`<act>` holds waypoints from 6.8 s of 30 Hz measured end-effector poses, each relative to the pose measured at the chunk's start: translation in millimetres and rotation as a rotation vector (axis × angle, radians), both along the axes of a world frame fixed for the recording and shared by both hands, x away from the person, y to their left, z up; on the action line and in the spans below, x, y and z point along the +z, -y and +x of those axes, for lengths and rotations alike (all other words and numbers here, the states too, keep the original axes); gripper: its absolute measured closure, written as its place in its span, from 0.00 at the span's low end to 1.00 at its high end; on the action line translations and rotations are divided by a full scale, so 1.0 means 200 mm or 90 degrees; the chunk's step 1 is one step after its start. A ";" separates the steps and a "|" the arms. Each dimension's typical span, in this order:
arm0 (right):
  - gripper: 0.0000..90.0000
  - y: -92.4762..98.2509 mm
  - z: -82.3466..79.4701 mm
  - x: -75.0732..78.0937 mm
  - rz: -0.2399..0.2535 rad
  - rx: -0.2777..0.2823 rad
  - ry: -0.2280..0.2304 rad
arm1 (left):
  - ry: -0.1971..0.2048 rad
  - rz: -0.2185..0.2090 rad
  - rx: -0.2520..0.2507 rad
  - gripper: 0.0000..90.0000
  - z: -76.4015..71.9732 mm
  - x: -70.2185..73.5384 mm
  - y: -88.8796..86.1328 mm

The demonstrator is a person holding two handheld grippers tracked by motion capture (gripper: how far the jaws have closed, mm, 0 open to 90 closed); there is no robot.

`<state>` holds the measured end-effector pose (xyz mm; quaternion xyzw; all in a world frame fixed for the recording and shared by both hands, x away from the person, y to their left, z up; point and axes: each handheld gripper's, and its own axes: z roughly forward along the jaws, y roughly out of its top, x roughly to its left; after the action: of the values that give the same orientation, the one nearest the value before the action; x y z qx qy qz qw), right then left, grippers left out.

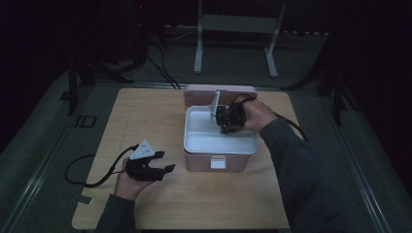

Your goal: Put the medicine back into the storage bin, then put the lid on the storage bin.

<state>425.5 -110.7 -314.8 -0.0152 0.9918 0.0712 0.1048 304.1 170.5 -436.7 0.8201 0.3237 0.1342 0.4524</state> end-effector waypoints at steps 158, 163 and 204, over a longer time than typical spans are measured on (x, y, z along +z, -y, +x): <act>0.65 0.73 0.20 -0.03 0.480 -0.368 0.041 | 0.078 -0.024 -0.065 0.45 0.64 0.48 0.11; 0.65 0.73 0.21 -0.03 0.489 -0.364 0.041 | 0.079 -0.024 -0.061 0.46 0.68 0.50 0.14; 0.65 0.71 0.15 0.01 0.490 -0.324 0.056 | 0.069 -0.050 -0.082 0.52 0.70 0.55 0.19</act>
<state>455.1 -252.3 -312.7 0.2657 0.8601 0.4055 0.1590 444.4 131.6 -327.6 0.8123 0.2506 0.1362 0.5088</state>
